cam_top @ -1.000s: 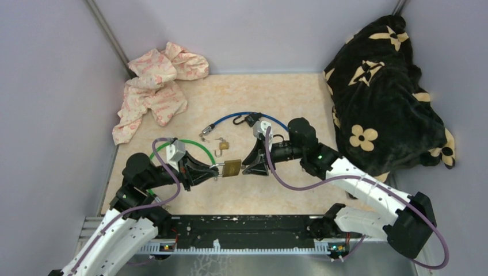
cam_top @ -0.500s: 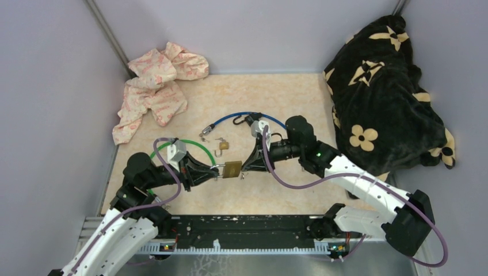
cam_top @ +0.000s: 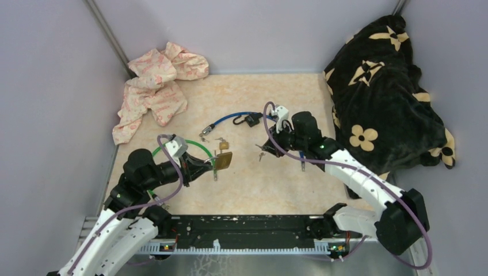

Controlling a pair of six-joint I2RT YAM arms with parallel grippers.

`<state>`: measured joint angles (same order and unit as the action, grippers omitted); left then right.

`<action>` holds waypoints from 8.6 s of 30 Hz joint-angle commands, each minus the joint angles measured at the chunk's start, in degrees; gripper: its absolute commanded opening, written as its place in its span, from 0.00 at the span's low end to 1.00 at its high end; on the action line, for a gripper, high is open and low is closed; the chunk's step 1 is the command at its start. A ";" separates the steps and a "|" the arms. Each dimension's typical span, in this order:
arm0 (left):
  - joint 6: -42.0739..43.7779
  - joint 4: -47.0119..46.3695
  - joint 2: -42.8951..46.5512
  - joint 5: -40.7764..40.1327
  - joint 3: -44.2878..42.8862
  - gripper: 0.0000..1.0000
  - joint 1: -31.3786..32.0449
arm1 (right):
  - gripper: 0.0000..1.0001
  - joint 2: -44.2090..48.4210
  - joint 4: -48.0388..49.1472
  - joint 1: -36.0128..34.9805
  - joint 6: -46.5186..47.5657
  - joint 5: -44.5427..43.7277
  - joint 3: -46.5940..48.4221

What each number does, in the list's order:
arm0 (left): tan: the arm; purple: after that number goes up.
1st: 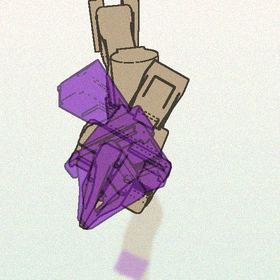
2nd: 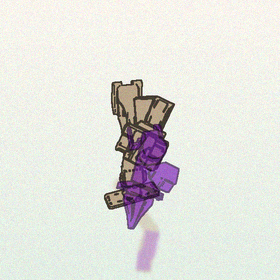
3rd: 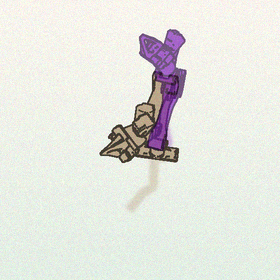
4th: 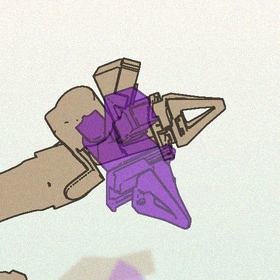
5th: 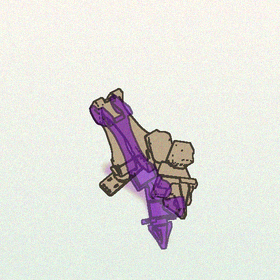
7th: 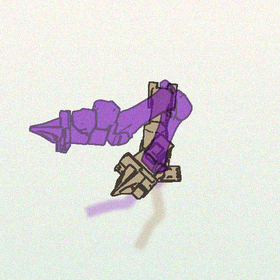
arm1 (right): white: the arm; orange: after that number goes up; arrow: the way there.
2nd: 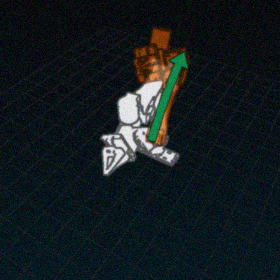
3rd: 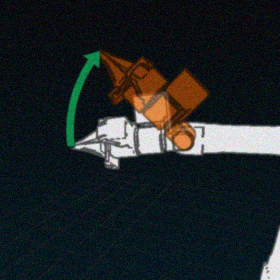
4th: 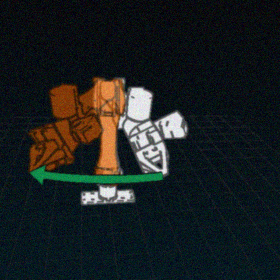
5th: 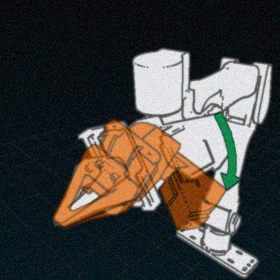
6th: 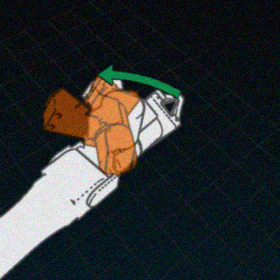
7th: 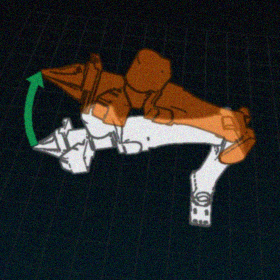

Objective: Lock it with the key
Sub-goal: Place the key at the center of the board, then place the lock at the center of the board, then pick up the lock from the center of the board.

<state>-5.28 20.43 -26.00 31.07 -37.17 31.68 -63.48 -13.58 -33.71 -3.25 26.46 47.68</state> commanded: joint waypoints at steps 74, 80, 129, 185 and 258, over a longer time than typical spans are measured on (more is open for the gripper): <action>-28.25 -17.13 -0.46 1.20 14.46 0.99 -4.72 | 0.06 -7.27 16.01 -29.46 8.86 -38.14 -4.48; -25.44 -10.71 5.79 -13.79 13.72 0.99 -9.80 | 0.02 -13.98 -6.83 -20.60 -13.45 -36.23 -3.69; 31.92 20.02 -9.64 11.97 -12.66 0.99 -27.73 | 0.00 -29.68 3.57 -25.08 -1.12 -26.66 11.91; 64.55 -9.30 -8.82 -8.35 6.94 0.00 -16.79 | 0.95 -5.40 -1.11 -21.03 -5.30 -21.91 8.61; -19.80 -34.59 19.98 22.67 18.72 0.79 -23.59 | 0.00 9.89 -1.27 -17.73 16.10 1.52 32.39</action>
<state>-16.43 -5.98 -6.46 47.75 -19.90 8.56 -53.12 -20.71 -51.66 12.53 26.06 75.57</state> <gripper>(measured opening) 0.832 0.093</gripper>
